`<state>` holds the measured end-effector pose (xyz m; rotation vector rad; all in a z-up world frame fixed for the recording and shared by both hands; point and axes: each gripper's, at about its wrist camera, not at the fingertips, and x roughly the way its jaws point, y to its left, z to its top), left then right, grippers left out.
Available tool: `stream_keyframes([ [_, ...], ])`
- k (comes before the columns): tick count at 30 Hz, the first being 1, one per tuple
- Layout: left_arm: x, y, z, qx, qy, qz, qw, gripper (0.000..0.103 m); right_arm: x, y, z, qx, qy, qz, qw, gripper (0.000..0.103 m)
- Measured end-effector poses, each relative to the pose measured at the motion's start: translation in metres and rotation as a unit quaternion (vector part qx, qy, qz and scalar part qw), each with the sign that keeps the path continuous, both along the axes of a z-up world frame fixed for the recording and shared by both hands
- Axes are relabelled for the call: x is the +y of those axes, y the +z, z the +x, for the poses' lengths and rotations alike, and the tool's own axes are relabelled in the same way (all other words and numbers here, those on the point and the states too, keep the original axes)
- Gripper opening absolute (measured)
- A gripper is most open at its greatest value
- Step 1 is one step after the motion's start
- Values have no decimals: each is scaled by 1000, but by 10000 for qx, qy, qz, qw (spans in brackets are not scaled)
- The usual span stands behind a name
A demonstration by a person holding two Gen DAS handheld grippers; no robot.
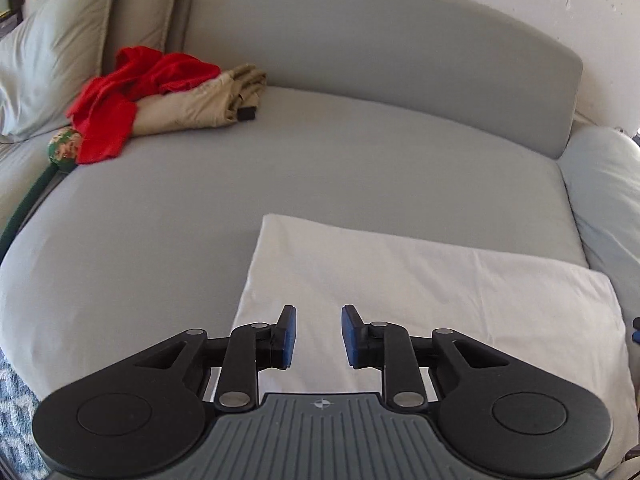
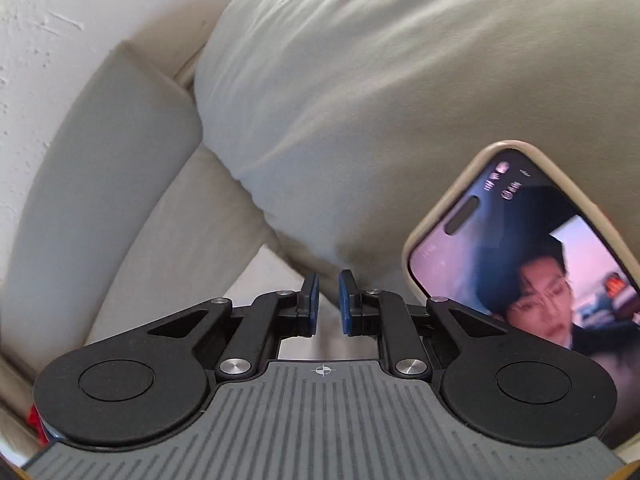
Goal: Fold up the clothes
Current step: 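Open the left gripper and move both grippers back from the shirt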
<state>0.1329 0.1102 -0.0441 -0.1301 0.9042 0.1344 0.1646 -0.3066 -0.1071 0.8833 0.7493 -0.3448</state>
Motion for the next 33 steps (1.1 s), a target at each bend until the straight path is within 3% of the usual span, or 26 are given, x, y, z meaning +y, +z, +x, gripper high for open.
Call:
stream_keyframes([
  [2,-1,16,-22,-126,19,-74,9999,28,13,15,-27,-128,568,209,9981,43],
  [3,-5,21,-36,-158,-55,-119,9998,32,21,22,-41,-186,866,228,9958,47],
  [7,-34,30,-85,-114,-532,-265,9982,37,62,41,-97,-195,2213,19,9750,52],
  [12,-63,4,-132,519,-1020,-900,9893,38,102,35,-136,73,3211,-436,9460,54],
  [15,-77,-8,-146,506,-1166,-638,9898,39,109,32,-142,148,3410,-620,9379,55],
  [19,-83,-10,-142,308,-1082,11,9937,40,117,33,-148,105,3563,-1338,9247,54],
  [23,-80,-10,-137,216,-844,219,9960,42,118,28,-149,178,3780,-1486,9136,51],
  [27,-83,-15,-116,93,-917,418,9949,44,121,30,-141,210,3822,-1975,9025,53],
  [30,-89,-16,-89,-90,-968,697,9928,45,126,31,-120,175,3843,-2343,8928,54],
  [33,-96,-27,-70,-243,-973,743,9922,45,130,27,-98,177,3741,-2632,8891,55],
])
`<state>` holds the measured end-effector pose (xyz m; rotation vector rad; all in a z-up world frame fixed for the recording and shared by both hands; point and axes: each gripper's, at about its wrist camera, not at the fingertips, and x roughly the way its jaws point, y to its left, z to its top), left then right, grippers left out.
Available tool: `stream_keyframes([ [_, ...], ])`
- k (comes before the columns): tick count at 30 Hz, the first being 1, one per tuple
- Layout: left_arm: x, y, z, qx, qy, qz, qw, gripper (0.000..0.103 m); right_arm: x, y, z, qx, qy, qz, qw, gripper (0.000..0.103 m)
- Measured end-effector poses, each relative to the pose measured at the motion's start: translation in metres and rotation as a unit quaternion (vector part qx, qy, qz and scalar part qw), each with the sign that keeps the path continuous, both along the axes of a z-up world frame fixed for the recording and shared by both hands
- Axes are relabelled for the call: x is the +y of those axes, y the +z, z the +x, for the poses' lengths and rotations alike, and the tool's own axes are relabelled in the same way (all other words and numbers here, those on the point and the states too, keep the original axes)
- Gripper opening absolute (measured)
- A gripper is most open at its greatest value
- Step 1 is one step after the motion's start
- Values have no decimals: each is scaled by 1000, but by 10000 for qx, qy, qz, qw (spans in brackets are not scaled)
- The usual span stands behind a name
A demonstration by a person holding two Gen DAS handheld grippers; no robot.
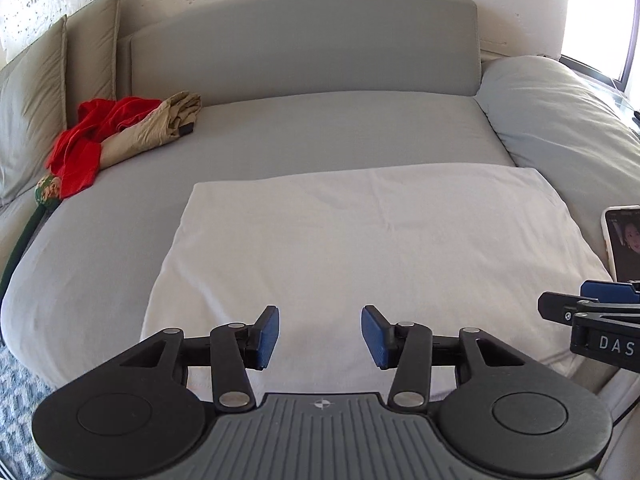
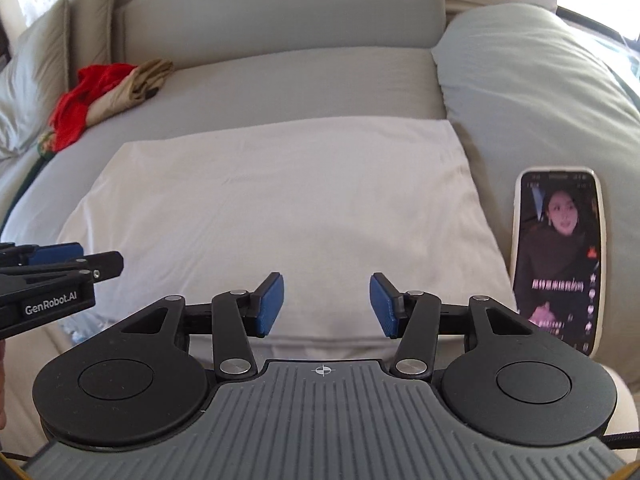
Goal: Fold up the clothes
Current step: 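Open the left gripper and move both grippers back from the shirt, then grasp the folded shirt edge with the right gripper and fold it over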
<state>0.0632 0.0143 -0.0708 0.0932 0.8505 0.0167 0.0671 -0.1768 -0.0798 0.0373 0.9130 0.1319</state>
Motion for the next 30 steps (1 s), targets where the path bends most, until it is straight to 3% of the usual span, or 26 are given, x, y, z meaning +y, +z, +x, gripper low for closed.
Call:
stream_keyframes([
  [3,-11,-20,2,394,-216,135,9989,44,-3,-21,10,353,-148,9,9993,56],
  [6,-18,-26,-18,531,-443,428,9967,44,-14,-29,-13,848,-160,355,9956,57],
  [8,-16,-22,-33,705,-416,374,9959,44,-23,-34,-29,1219,-166,601,9906,60],
  [10,-14,-18,-45,814,-409,171,9957,44,-34,-40,-46,1541,-269,944,9832,56],
  [13,-18,-10,-59,605,-492,84,9969,45,-71,-36,-67,1126,-817,1900,9719,56],
  [17,-25,-3,-63,291,-542,30,9981,47,-114,-32,-72,424,-1526,3063,9387,59],
  [24,-18,-4,-63,298,-376,-112,9988,47,-141,-67,-61,595,-2260,4237,8752,53],
  [28,-12,-6,-62,354,-245,-153,9990,47,-131,-81,-53,872,-2246,4471,8615,49],
  [30,-11,-7,-62,371,-225,-180,9989,47,-128,-84,-51,809,-2234,4477,8620,49],
])
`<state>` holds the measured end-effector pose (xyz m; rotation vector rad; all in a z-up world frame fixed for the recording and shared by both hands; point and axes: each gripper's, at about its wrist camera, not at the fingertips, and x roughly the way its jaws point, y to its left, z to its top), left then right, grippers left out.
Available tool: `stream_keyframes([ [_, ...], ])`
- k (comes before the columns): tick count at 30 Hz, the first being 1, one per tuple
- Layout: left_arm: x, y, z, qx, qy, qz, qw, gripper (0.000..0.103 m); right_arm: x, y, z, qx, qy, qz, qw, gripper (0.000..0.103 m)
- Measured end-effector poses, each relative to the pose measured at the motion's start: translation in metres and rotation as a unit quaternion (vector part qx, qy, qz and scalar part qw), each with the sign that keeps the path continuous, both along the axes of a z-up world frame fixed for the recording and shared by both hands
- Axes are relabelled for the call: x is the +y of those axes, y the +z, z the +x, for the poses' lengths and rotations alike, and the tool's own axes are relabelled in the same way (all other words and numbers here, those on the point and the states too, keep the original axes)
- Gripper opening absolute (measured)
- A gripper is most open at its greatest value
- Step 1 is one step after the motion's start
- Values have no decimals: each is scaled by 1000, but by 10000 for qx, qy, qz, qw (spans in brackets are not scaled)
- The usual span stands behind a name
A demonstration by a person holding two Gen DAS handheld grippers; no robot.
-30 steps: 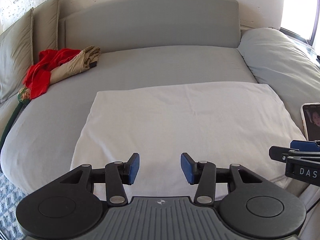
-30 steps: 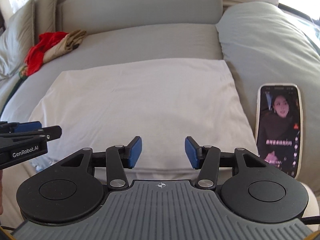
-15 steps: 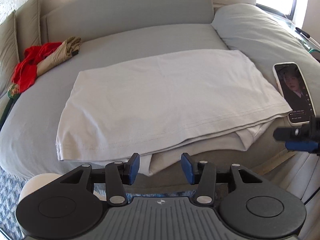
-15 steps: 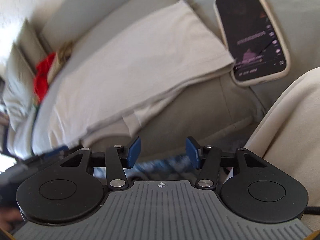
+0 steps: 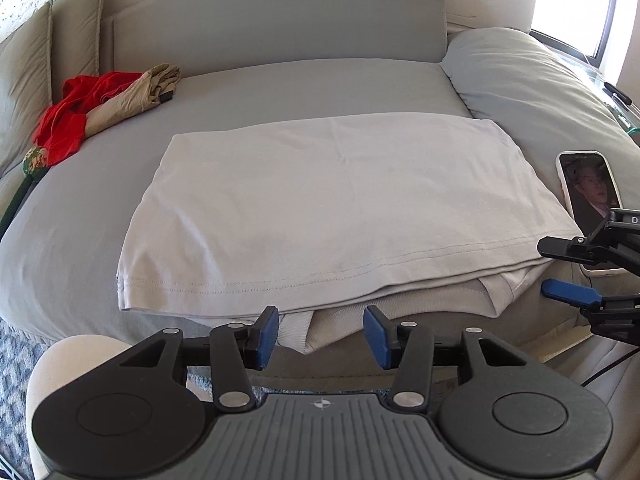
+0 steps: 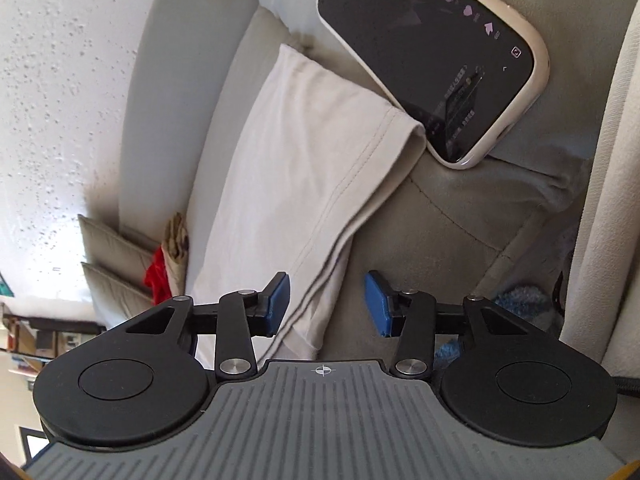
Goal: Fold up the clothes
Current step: 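Grasp the folded shirt edge with the right gripper and fold it over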
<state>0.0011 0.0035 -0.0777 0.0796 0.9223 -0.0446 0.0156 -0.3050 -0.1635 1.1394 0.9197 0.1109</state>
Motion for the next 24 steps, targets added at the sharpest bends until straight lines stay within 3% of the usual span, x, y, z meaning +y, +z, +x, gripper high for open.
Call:
stream_keyframes([
  [6,0,-3,0,95,-21,-28,9999,47,-8,-9,14,-497,-432,208,9976,47],
  [8,1,-4,-1,89,-29,-13,10000,47,-10,-11,18,-545,-608,133,9966,30],
  [9,1,-3,-1,81,-24,-16,10000,47,-12,-12,20,-569,-696,95,9959,28],
  [18,8,-4,-2,91,96,-101,9999,48,-14,-18,40,-790,-1121,-36,9905,31],
  [24,11,-5,-1,120,92,-153,9998,48,-9,-14,48,-937,-1126,-426,9883,30],
])
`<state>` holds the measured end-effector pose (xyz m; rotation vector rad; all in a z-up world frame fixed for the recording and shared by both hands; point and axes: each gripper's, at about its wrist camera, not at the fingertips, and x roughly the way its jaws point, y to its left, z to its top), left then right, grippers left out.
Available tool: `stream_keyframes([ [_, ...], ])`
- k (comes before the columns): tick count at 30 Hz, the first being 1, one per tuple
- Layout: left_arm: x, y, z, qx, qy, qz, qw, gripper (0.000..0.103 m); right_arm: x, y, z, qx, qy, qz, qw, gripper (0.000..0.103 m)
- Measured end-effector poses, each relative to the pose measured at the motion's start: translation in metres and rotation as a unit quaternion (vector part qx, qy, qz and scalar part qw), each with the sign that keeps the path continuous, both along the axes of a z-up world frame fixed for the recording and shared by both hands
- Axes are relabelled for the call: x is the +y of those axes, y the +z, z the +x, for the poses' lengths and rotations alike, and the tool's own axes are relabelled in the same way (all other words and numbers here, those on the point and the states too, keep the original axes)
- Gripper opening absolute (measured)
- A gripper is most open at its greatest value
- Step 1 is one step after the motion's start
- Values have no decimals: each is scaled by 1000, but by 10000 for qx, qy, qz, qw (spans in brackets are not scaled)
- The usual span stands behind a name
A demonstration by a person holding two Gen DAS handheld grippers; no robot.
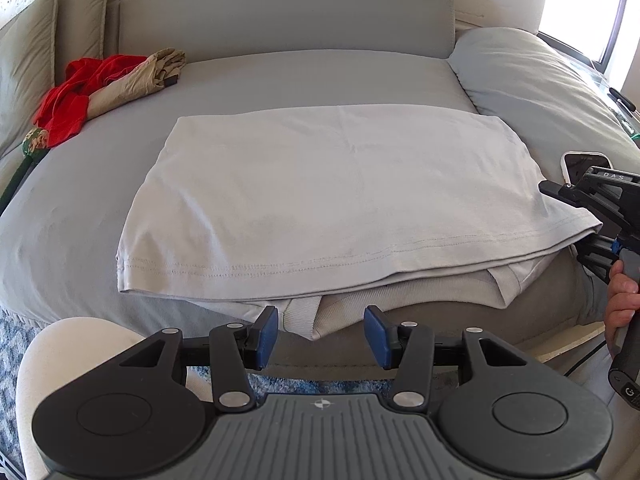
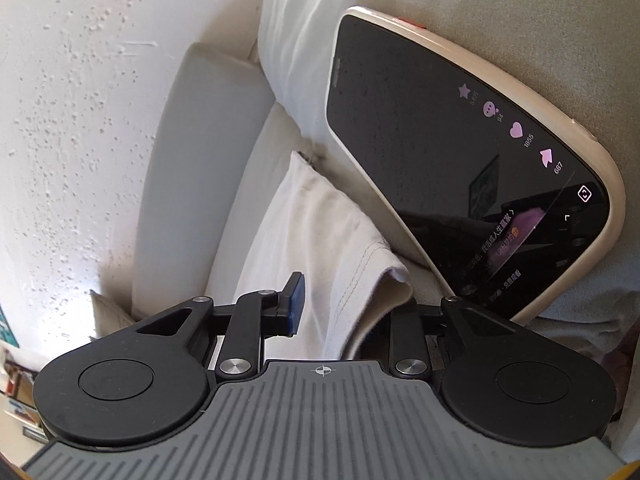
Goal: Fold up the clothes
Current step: 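Grasp the folded shirt edge with the right gripper and fold it over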
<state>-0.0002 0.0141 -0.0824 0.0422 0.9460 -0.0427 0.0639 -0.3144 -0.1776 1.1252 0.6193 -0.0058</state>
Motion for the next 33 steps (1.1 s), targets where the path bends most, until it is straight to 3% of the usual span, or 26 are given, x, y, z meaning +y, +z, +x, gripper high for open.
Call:
stream_keyframes([
  [5,2,3,-1,-70,15,-66,10000,48,0,4,5,218,45,-178,9996,7],
  [7,4,7,-2,-155,49,-99,9998,48,1,11,6,323,78,-322,9989,5],
  [10,9,14,-3,-316,129,-199,9992,48,14,34,14,479,240,-1119,9923,4],
  [16,47,37,-8,-579,656,-800,9929,48,44,75,19,427,583,-2622,9623,4],
  [19,80,51,-9,-708,1183,-1122,9841,48,78,102,24,207,967,-3381,9359,4],
  [21,102,60,-12,-838,1560,-1285,9758,48,115,117,36,-21,1317,-3906,9111,4],
  [26,157,70,-30,-1093,2347,-1629,9521,48,226,139,38,-829,2375,-4848,8377,4],
  [29,184,66,-40,-1059,2741,-1785,9391,48,296,134,35,-1161,3189,-4983,7978,3],
  [33,206,59,-47,-969,3000,-1936,9290,48,362,99,31,-854,4140,-4919,7612,3],
])
